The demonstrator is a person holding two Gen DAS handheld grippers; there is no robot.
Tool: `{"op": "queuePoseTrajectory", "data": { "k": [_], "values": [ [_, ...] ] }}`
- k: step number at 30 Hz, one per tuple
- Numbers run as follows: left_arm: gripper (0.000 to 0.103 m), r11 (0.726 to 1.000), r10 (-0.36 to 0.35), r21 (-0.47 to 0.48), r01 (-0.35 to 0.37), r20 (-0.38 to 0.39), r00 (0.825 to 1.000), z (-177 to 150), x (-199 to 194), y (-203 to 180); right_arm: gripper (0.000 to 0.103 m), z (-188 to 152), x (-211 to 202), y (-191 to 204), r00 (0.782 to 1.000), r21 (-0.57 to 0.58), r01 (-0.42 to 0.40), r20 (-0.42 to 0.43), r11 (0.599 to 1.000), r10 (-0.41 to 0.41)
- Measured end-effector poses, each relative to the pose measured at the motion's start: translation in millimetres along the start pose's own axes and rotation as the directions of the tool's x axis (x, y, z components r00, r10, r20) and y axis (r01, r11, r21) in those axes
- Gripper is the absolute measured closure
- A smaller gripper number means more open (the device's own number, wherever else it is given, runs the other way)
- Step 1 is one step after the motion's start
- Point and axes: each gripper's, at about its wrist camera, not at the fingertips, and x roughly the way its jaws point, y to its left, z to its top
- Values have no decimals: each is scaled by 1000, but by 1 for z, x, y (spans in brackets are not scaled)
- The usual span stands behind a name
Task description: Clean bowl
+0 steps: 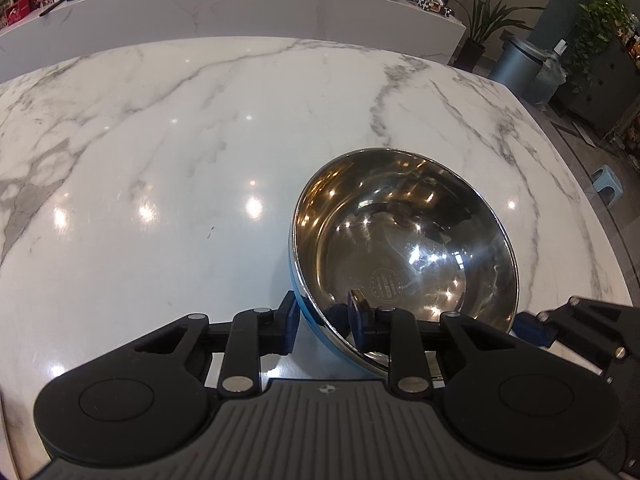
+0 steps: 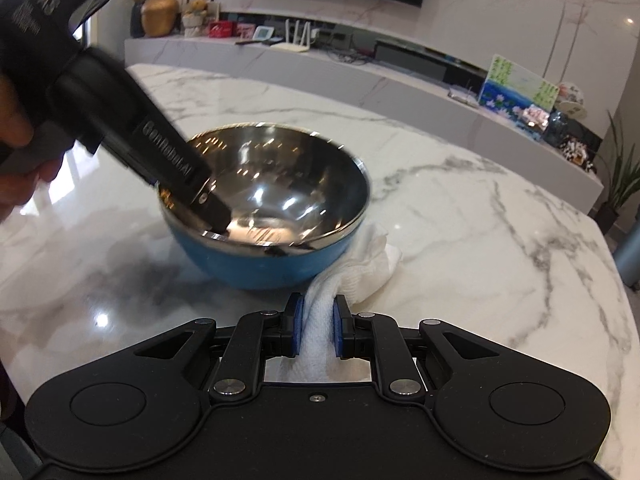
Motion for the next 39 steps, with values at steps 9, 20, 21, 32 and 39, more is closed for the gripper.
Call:
{"op": "queuePoseTrajectory", "data": {
  "k": [9,20,21,32,39],
  "values": [
    [64,995,-62,-83,59,-35,997,-3,6,5,90,-1,1,2,1000,-12,-6,-14,1000,6],
    [72,996,-55,-73,52,-27,998,-2,5,4,90,1,1,-3,1000,-2,13,-15,1000,-13],
    [73,996,-56,-71,54,-26,998,-1,5,5,90,1,0,-4,1000,5,20,-10,1000,-20],
    [77,997,-44,-62,42,-18,999,2,6,6,90,6,-17,-21,989,51,71,123,996,-77],
    [77,998,-38,-59,37,-13,999,1,5,5,90,6,-15,-16,993,30,51,103,998,-54]
  ]
}}
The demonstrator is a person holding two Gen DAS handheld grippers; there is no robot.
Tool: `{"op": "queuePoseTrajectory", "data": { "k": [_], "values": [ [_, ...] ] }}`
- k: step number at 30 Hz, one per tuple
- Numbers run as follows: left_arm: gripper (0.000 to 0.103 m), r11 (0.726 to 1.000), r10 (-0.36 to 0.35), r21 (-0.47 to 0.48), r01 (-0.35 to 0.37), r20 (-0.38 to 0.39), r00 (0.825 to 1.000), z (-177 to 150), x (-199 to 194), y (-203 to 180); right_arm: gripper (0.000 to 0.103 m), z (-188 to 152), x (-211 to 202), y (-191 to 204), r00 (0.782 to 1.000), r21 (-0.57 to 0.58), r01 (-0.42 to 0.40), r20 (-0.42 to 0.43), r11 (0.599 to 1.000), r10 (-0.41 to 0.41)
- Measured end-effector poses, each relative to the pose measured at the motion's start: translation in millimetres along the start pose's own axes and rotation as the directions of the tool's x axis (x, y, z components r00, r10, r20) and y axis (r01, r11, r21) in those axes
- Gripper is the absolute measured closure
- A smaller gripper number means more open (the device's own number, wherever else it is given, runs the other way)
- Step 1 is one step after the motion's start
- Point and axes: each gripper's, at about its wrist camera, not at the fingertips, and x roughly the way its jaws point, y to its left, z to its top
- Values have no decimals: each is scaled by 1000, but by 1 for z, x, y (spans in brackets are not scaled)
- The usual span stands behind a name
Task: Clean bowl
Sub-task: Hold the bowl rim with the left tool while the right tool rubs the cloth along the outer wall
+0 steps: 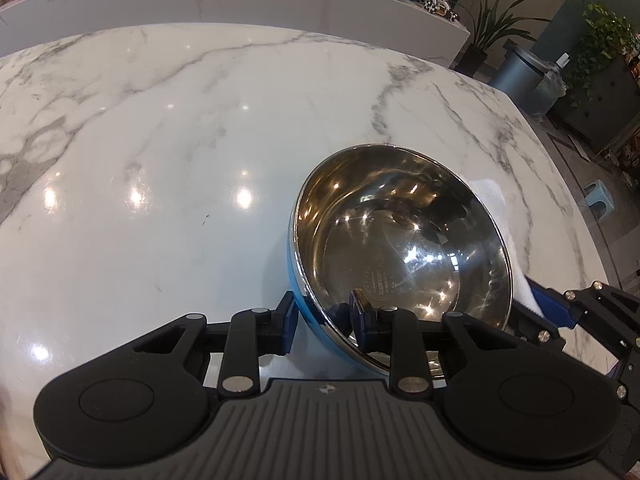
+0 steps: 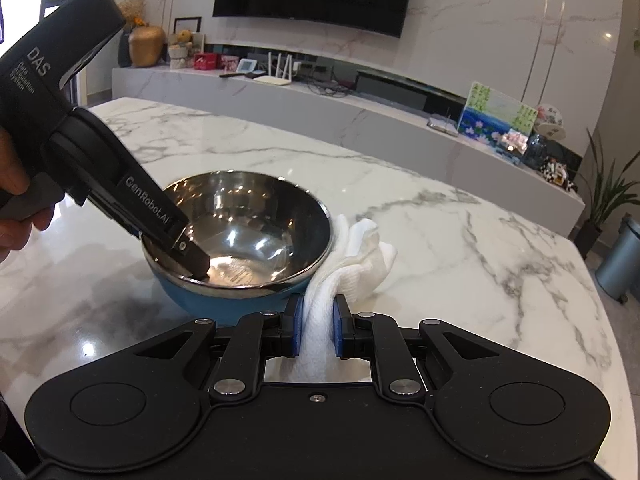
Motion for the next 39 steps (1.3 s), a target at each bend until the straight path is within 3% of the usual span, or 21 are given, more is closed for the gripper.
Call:
{"op": "queuePoseTrajectory", "data": {
  "k": [10,15,25,30,33,39],
  "values": [
    [76,1000,14,-1,-14,20,1000,2,1,2,90,-4,0,12,995,-27,-70,-67,997,68],
    [68,1000,15,-24,-14,11,1000,2,4,2,90,-7,1,19,988,-56,-119,-105,991,113],
    [59,996,17,-86,-21,-42,999,-2,-1,6,90,-7,6,20,987,-63,-109,-123,992,101],
    [61,996,-6,-89,4,-27,1000,-4,-8,5,90,-9,10,17,988,-61,-107,-122,992,99],
    [73,997,10,-78,-12,-24,1000,-4,-9,3,90,-9,10,16,988,-58,-102,-121,993,94],
    [77,998,38,-50,-39,-23,999,-2,-7,0,90,-8,7,11,992,-50,-72,-105,996,66]
  ]
}}
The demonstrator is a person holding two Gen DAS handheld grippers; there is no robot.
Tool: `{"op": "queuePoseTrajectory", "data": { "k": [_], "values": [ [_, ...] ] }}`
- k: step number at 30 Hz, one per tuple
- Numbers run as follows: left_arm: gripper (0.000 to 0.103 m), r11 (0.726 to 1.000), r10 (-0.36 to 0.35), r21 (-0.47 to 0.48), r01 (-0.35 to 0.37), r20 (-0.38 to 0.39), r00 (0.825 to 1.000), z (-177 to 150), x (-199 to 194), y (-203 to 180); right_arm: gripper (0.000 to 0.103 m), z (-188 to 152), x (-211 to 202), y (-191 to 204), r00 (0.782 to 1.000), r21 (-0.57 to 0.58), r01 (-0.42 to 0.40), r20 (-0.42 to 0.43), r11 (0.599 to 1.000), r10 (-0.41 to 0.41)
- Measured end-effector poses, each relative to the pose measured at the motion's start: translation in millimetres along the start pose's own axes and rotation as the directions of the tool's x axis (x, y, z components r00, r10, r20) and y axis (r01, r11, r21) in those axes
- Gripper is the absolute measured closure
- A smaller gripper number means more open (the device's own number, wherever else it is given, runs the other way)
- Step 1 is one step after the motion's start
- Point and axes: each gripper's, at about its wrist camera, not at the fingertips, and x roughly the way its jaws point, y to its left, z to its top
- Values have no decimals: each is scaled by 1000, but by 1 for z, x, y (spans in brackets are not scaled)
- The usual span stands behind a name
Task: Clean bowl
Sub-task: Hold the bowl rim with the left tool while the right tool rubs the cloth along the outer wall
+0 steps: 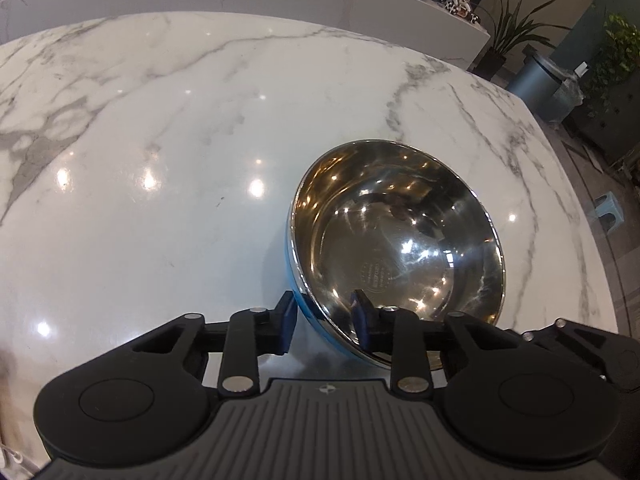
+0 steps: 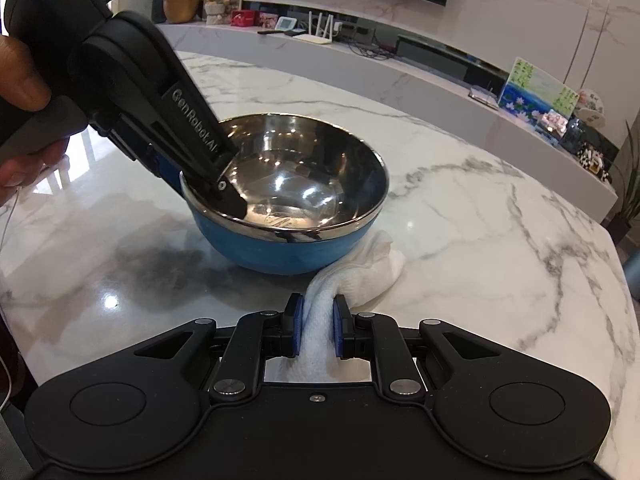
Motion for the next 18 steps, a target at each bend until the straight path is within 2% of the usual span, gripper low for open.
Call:
{"op": "queuePoseTrajectory", "data": {
  "k": [5,8,12,18],
  "values": [
    [82,999,-1,32,0,15,1000,2,2,0,90,2,-8,-10,996,23,72,55,997,-73],
    [83,999,-3,42,2,22,1000,3,3,-1,90,3,-17,-21,984,77,130,116,989,-138],
    [83,999,-8,54,6,27,1000,4,4,-3,90,3,-21,-25,981,77,102,155,992,-113],
    [83,998,-8,57,6,29,1000,5,4,-2,90,-1,-12,-19,991,33,76,107,997,-79]
  ]
}}
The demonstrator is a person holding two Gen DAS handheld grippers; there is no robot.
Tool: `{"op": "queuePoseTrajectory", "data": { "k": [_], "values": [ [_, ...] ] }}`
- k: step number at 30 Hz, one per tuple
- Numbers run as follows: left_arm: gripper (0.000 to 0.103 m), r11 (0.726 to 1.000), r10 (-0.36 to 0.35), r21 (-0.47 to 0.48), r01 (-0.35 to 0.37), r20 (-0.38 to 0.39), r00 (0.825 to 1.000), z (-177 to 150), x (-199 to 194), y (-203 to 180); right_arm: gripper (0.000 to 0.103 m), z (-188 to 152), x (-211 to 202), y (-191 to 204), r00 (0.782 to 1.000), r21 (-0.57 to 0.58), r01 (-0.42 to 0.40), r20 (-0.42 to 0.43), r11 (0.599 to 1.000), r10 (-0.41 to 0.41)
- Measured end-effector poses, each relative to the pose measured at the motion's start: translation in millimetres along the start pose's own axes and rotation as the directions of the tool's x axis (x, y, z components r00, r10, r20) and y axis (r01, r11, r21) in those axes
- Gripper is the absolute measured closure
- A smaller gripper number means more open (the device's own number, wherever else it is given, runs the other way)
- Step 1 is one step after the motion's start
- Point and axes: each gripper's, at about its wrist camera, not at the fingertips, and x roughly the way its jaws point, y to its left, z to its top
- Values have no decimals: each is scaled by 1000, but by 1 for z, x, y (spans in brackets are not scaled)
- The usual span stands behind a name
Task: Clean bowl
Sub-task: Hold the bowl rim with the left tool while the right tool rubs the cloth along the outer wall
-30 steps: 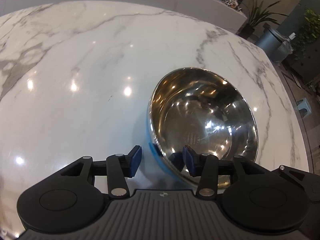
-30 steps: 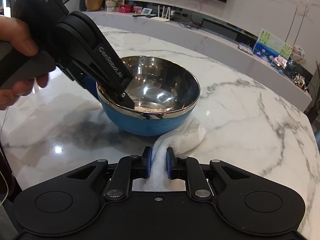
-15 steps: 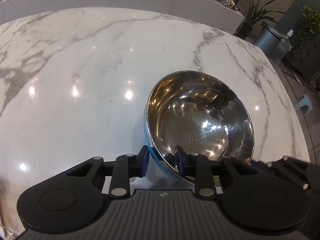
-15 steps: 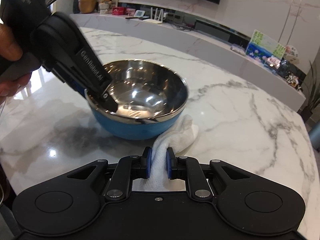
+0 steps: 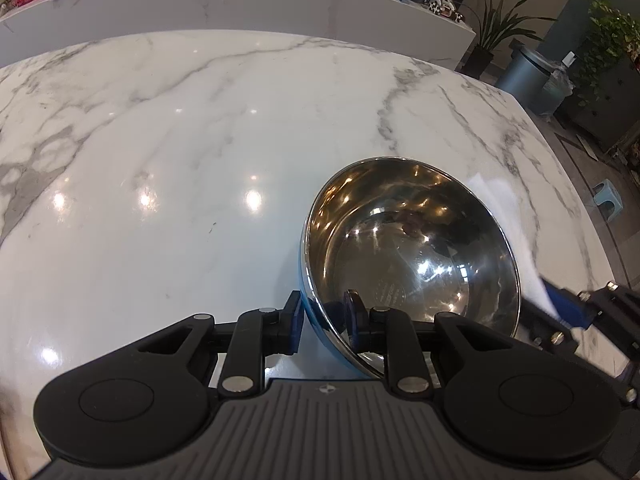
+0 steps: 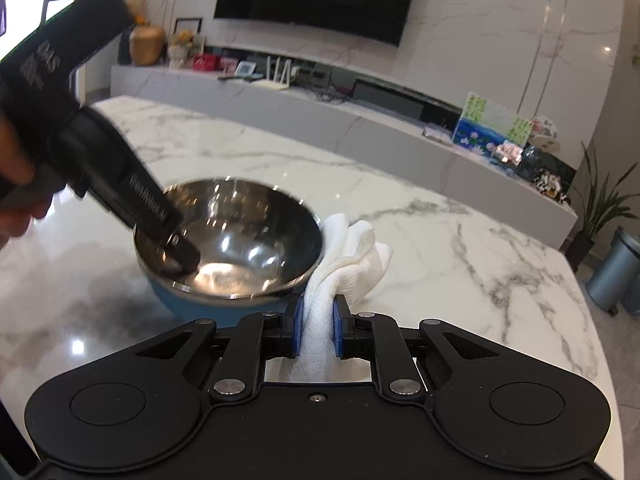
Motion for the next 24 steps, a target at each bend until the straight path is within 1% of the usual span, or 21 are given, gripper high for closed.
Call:
{"op": "queuePoseTrajectory", "data": {
  "k": [8,12,17,19,21,24],
  "values": [
    [83,1000,0,-2,0,-2,1000,1,0,2,90,-5,1,15,997,-24,-41,-59,999,40],
    [83,1000,-1,-5,1,-2,1000,0,1,2,90,-9,5,26,993,-53,-78,-97,996,73],
    [82,1000,-6,-11,6,-4,1000,-1,0,2,90,-10,7,31,991,-70,-87,-111,994,79],
    [80,1000,-15,-18,15,-11,1000,-1,1,2,90,-10,7,31,990,-67,-87,-113,994,80],
    [75,999,-28,-30,28,-23,999,-2,2,2,90,-10,8,31,990,-71,-86,-114,994,78],
    [72,998,-44,-38,43,-33,998,-4,4,1,90,-9,8,30,990,-71,-86,-116,994,78]
  ]
}}
